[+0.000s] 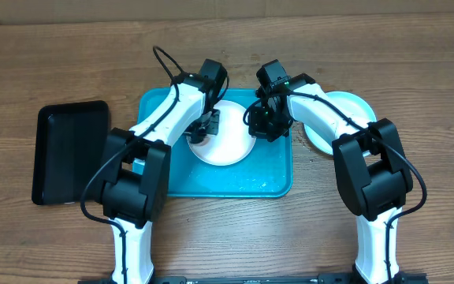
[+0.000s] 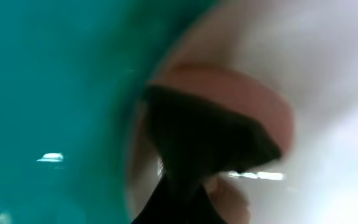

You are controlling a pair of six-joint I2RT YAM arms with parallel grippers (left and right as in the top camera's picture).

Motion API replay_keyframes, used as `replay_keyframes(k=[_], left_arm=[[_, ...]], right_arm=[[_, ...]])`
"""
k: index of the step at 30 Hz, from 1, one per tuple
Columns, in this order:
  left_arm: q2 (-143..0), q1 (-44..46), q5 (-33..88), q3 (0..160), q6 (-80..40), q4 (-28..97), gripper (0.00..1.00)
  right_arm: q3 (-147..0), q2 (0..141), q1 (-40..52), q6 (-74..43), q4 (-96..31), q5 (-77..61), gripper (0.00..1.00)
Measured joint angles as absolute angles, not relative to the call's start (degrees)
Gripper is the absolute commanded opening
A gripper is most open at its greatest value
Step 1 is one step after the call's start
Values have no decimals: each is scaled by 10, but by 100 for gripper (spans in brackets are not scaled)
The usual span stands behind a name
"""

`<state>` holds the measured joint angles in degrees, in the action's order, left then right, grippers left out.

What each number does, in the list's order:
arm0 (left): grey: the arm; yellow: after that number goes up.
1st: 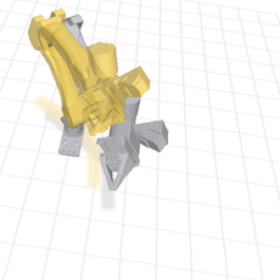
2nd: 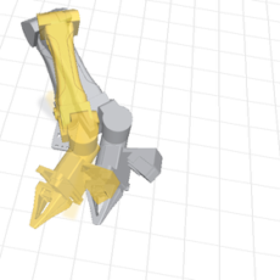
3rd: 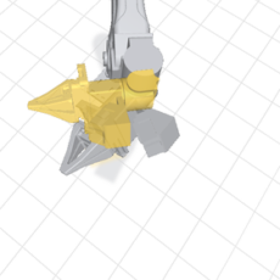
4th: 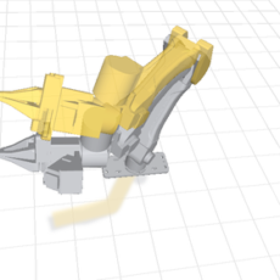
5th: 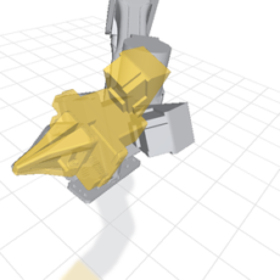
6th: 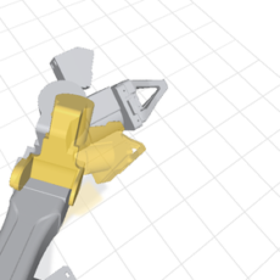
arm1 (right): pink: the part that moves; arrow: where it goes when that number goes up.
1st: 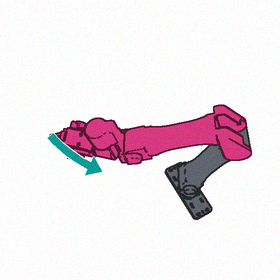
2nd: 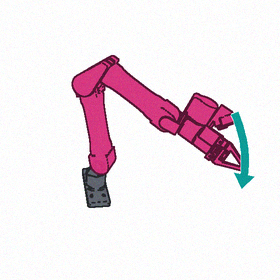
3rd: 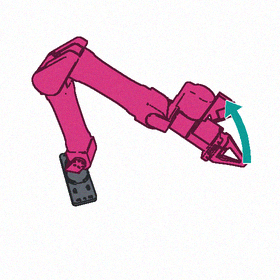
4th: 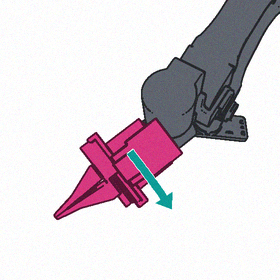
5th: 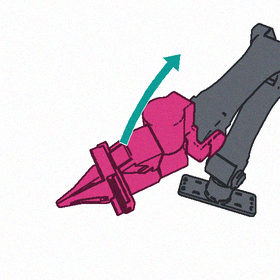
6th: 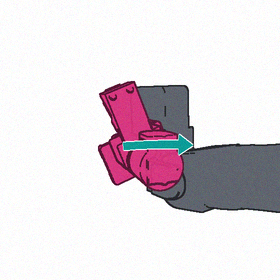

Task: Clean dirty plates on tray and stack at the side
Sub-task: 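Scrub the white plate with the sponge while right gripper holds it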

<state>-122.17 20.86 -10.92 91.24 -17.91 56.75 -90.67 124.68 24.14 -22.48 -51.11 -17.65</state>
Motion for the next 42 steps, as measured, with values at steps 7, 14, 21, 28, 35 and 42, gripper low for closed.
replay_keyframes(k=[7,14,21,28,35,42], left_arm=[[-1228,201,-79,1007,-179,586,4],[-1232,199,102,1016,-179,535,4],[-1249,201,145,992,-179,535,4],[-1253,195,45,953,-181,521,4],[-1238,195,-49,916,-180,483,4],[-1239,190,-150,930,-183,536,4]], right_arm=[[-907,1247,241,-225,-514,-177,4],[-907,1247,241,-225,-513,-178,4],[-907,1247,241,-225,-513,-177,4],[-907,1247,241,-225,-513,-177,4],[-907,1247,242,-225,-508,-178,4],[-907,1248,251,-225,-504,-193,4]])
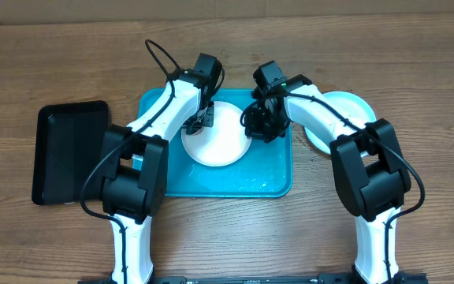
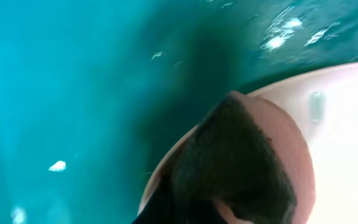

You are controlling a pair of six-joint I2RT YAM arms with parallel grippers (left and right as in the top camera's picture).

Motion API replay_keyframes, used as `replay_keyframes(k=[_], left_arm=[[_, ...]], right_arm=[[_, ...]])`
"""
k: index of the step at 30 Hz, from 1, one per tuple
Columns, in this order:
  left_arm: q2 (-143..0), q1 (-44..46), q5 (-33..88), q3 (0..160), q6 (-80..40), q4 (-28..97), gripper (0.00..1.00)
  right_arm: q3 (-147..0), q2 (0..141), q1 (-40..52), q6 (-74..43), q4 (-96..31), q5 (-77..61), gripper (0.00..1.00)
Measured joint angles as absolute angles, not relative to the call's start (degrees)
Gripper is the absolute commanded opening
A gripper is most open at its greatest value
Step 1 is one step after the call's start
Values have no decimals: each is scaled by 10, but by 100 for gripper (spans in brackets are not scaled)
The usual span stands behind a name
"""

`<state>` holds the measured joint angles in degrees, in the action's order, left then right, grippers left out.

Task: Clean dirty plates on tray and stack at the side
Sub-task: 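Scrub the white plate with the sponge while right gripper holds it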

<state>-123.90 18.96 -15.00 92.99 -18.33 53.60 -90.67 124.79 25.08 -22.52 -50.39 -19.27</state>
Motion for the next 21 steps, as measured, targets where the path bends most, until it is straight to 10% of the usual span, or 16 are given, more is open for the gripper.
replay_keyframes(k=[8,21], left_arm=[[-1250,149,-176,1055,-215,618,4],[-1251,165,199,1029,-161,582,4]], right_arm=[[-907,1248,248,-226,-511,-186,4],[-907,1248,245,-225,-502,-180,4]])
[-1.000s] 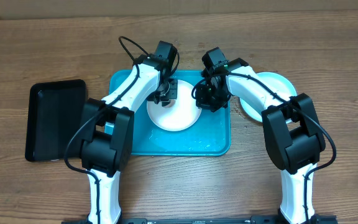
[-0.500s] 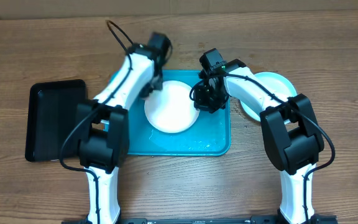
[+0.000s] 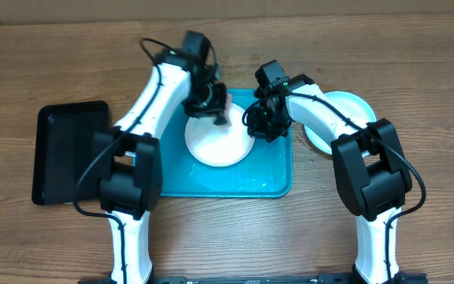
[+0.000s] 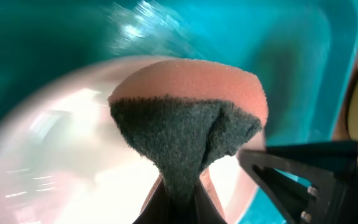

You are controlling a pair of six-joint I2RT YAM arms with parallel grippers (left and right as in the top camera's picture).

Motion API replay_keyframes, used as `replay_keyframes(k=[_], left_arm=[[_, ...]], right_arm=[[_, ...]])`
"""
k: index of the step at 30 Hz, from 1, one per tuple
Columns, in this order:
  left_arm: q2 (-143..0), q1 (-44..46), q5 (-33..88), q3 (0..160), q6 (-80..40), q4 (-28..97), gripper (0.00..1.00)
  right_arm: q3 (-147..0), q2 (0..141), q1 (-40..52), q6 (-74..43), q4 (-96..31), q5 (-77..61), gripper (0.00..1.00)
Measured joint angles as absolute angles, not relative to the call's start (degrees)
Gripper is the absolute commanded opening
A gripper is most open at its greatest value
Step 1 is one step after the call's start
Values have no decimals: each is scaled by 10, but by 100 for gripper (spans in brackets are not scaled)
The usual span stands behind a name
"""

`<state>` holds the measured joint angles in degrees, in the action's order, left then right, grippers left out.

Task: Clean dirty plates on tray and stack at the side
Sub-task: 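Scrub the white plate with the sponge while right gripper holds it, then move the sponge with the left gripper back to the black tray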

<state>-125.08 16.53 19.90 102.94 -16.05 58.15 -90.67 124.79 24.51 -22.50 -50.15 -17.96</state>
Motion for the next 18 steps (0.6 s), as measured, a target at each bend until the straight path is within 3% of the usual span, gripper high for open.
replay_keyframes(k=[18], left_arm=[[-1248,160,104,922,-159,449,4]], right_arm=[[-907,1248,245,-225,-503,-178,4]])
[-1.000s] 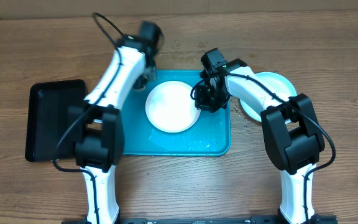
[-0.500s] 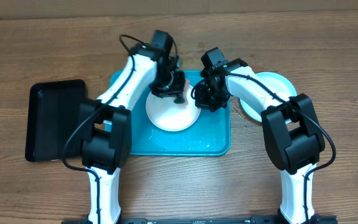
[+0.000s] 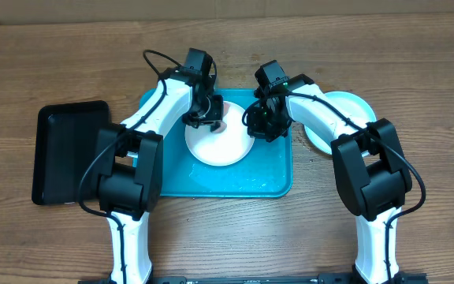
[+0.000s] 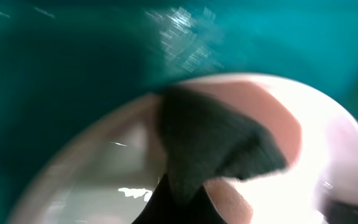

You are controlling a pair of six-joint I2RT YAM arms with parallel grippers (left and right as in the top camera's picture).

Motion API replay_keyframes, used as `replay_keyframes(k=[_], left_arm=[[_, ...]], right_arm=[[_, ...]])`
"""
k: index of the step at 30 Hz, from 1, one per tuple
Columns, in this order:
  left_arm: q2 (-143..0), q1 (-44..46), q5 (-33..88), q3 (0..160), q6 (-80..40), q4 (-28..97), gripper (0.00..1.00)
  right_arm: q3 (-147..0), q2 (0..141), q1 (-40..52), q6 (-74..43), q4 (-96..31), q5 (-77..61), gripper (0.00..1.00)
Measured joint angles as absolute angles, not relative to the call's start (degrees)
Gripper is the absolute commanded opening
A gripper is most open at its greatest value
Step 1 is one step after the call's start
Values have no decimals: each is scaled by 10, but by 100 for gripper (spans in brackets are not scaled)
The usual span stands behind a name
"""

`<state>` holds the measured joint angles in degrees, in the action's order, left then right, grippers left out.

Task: Clean dirty plates on tray and stack at the side
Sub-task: 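Move the sponge with the left gripper back to the black tray, then lift the white plate with the right gripper onto the plate stack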

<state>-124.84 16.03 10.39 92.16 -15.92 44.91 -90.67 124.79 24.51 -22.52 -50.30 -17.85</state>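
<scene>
A white plate (image 3: 223, 148) lies in the blue tray (image 3: 270, 175). My left gripper (image 3: 209, 118) is over the plate's far left rim, shut on a pink sponge (image 4: 272, 118) with its dark green scrub face pressed on the plate (image 4: 344, 168). In the left wrist view the gripper (image 4: 182, 190) pinches the sponge's middle, with the wet tray (image 4: 55, 62) behind. My right gripper (image 3: 258, 126) sits on the plate's right rim and appears clamped on it.
A pale blue-white plate (image 3: 351, 109) lies on the wood table right of the tray, partly under my right arm. A black tray (image 3: 69, 150) lies at the left. Wet streaks shine on the blue tray's near side.
My left gripper has come down and slightly nearer with the sponge, from the plate's far rim onto its upper-left part. The right gripper and the plate have stayed put.
My left gripper held the sponge on the plate's left part, then at its far-left rim, then at the far rim beside the right gripper. Now it is on the upper-left part again. All along the right gripper stayed at the plate's right rim.
</scene>
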Motion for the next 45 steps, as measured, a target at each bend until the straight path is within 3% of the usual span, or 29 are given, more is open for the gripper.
replay_keyframes(k=[18,25,31,36,45], left_arm=[[-1224,71,-76,1090,-186,575,4],[-1145,-14,-91,1100,-250,672,5],[-1133,-138,-94,1091,-271,756,4],[-1133,-218,-97,1027,-275,722,4],[-1134,-271,-40,914,-273,619,5]], right_arm=[[-936,1247,253,-224,-541,-125,4],[-998,1200,325,-223,-592,63,4],[-1071,1153,435,-215,-623,293,4],[-1100,1143,491,-136,-611,416,4],[-1100,1143,541,-52,-605,591,4]])
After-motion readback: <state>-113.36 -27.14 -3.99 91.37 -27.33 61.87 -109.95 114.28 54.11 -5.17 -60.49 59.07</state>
